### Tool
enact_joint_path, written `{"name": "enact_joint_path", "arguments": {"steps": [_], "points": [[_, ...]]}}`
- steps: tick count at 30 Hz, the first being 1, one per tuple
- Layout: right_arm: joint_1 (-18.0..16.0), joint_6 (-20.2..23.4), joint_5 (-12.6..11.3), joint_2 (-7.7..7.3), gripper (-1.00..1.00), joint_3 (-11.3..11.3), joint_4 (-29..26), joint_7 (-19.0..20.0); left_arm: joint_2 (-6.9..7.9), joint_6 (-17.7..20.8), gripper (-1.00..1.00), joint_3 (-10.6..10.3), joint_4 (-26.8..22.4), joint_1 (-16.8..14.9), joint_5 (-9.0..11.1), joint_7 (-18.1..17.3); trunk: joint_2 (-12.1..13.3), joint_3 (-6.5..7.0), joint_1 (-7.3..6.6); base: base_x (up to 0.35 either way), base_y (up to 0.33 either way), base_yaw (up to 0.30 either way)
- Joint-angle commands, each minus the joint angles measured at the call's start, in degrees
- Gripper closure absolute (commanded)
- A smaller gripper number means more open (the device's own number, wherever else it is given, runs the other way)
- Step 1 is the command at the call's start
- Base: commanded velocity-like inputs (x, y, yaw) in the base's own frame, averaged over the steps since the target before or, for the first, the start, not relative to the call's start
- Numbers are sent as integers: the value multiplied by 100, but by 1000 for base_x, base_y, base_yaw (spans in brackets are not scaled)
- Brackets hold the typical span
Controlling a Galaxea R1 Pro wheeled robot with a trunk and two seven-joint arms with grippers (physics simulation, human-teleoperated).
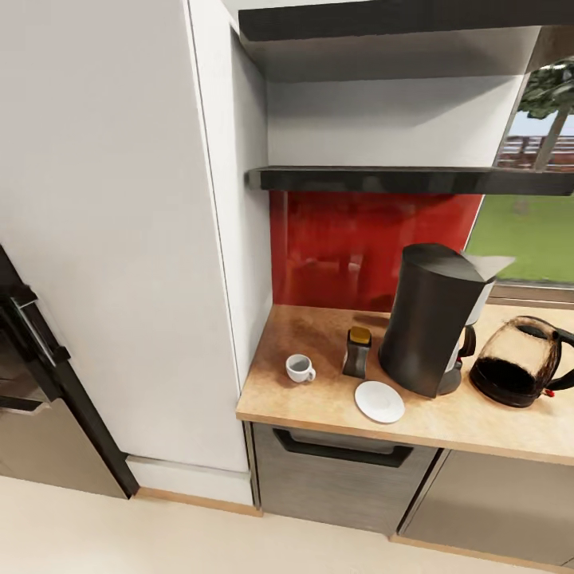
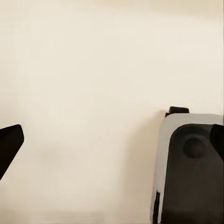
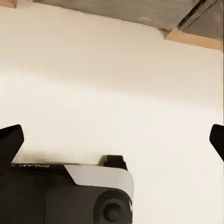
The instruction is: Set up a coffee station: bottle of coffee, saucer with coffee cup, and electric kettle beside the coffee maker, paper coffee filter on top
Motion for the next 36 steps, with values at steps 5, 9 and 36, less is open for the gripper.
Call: {"name": "enact_joint_path", "arguments": {"steps": [5, 9, 36], "points": [[-3, -1092, 56, 173, -100, -16, -517, 4, 8, 29, -100, -39, 199, -5, 52, 25, -12, -12, 3, -2, 0, 0], [-3, -1798, 61, 434, -100, -21, -717, 7, 3, 36, -100, -42, 203, -10, 43, 29, -12, -12, 3, -174, 66, 0], [-1436, 3071, 40, 761, -100, 375, -5342, -34, 0, 17, -100, -113, 211, -63, 18, 14, -12, -12, 3, -48, 23, 0]]}}
